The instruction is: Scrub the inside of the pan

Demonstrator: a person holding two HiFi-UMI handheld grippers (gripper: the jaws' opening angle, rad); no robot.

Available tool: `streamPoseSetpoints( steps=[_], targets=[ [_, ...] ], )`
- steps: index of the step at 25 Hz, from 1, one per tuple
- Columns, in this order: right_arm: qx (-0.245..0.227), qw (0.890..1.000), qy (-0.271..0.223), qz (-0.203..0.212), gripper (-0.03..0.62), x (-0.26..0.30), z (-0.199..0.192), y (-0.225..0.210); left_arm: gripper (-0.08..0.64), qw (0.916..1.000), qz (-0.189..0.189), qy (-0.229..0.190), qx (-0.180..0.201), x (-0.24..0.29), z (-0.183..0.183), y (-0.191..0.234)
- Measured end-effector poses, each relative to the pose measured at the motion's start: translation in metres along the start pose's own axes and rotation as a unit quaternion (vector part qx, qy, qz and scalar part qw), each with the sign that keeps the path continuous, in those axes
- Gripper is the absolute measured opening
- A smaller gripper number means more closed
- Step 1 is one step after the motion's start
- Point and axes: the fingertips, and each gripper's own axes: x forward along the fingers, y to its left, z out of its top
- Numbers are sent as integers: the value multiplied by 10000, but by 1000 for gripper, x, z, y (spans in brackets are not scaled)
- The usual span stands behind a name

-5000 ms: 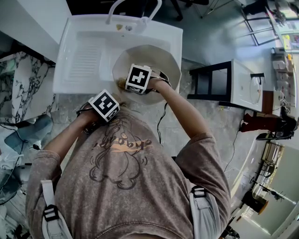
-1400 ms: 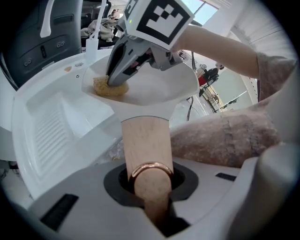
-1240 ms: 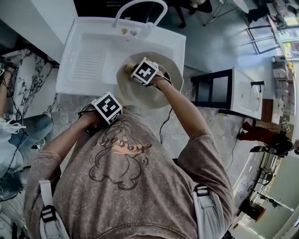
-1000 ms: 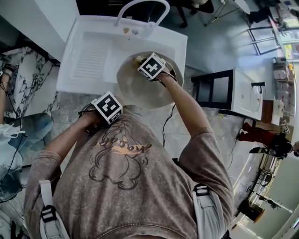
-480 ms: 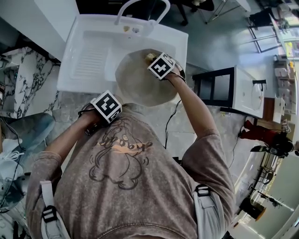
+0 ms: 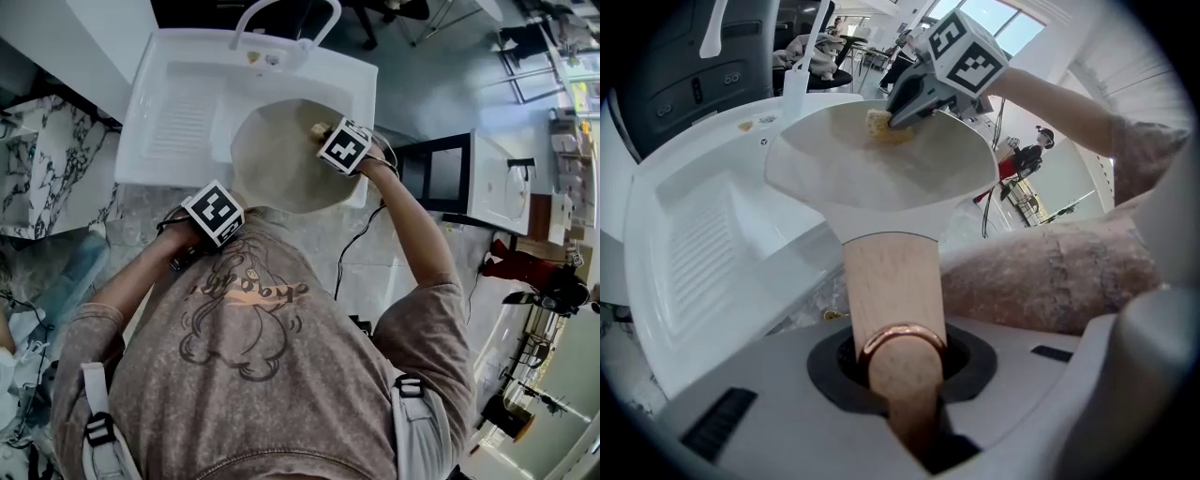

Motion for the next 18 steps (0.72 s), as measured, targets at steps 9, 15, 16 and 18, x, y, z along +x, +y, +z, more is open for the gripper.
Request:
streamPoseSetpoints(
  steps=[9,15,16,18],
  targets=[
    [-302,9983,107,490,75,-31,-16,24,77,10000,-43,12,-15,-1,-2,-2],
    [-438,9942,59,976,74,-49,-21,60,77,10000,-39,20,-13,-1,-3,0],
    [-461,9930,33,1083,74,-52,-20,66,77,10000,-38,24,-9,-1,-3,1],
    [-523,9899,-14,1316,74,-57,-17,81,77,10000,-43,31,-6,-1,-3,1]
  ],
)
